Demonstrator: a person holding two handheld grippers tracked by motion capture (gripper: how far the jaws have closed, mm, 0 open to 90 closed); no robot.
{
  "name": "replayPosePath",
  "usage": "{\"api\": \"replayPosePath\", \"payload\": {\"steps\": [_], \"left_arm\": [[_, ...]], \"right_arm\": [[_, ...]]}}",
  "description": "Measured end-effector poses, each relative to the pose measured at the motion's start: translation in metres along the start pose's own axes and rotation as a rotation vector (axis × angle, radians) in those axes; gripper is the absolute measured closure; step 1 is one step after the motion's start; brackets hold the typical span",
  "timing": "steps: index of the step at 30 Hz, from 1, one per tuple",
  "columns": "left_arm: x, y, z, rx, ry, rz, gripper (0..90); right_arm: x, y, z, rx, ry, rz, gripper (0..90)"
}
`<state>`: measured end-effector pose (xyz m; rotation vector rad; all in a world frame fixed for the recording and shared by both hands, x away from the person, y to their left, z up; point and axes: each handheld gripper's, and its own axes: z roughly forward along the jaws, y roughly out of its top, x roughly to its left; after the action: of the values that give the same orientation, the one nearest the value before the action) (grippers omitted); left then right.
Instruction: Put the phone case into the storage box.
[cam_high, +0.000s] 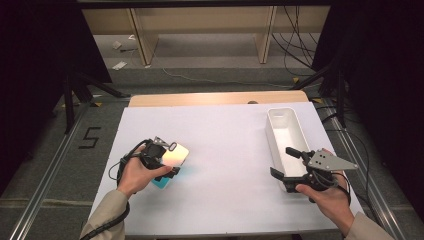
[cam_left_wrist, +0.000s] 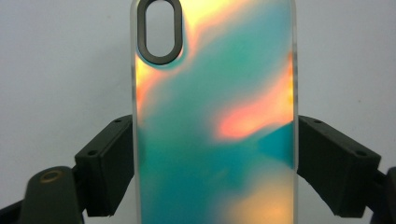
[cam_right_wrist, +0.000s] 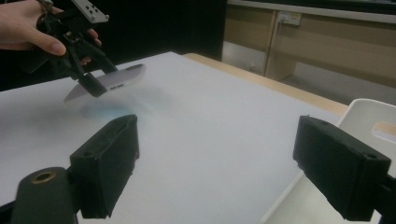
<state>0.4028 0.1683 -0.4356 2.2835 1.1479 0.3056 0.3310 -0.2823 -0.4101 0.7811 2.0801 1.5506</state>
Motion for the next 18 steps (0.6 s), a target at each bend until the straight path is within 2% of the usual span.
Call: {"api": "replayPosePath", "payload": {"steps": [1, 2, 3, 6, 7, 10, 11, 14, 18], "left_arm": [[-0.0013, 0.0012, -0.0017, -0.025, -0.005, -0.003, 17.0], [-0.0013, 0.0012, -0.0017, -0.025, -0.005, -0.003, 17.0], [-0.0029, 0.0022, -0.0027, -0.05, -0.004, -0.005, 17.0], [-0.0043, 0.003, -0.0036, -0.075, -0.001, -0.007, 17.0], [-0.0058, 0.0036, -0.0041, -0.104, -0.003, -0.014, 17.0], [-0.0079, 0.0043, -0.0044, -0.144, -0.007, -0.01, 17.0], [-0.0079, 0.0043, -0.0044, -0.144, -0.007, -0.01, 17.0], [-0.0095, 0.0046, -0.0046, -0.187, -0.008, -0.008, 16.9], [-0.0108, 0.0049, -0.006, -0.21, -0.01, -0.01, 16.9]], "right_arm": [[0.0002, 0.0003, -0.0003, -0.001, -0.001, 0.001, 15.3], [0.0, 0.0003, -0.0003, -0.002, -0.001, -0.001, 15.3], [0.0, 0.0002, -0.0001, -0.001, -0.002, 0.0, 15.3], [0.0001, 0.0, 0.0, 0.001, 0.0, 0.001, 15.3], [0.0001, 0.0002, -0.0001, -0.001, 0.0, 0.0, 15.2], [0.0, 0.0002, -0.0004, -0.001, -0.002, 0.001, 15.2], [0.0, 0.0001, -0.0004, -0.001, -0.002, 0.001, 15.2], [0.0001, -0.0001, 0.0003, -0.004, 0.002, 0.006, 15.2], [0.0005, 0.0002, 0.0002, -0.003, 0.0, 0.005, 15.2]]}}
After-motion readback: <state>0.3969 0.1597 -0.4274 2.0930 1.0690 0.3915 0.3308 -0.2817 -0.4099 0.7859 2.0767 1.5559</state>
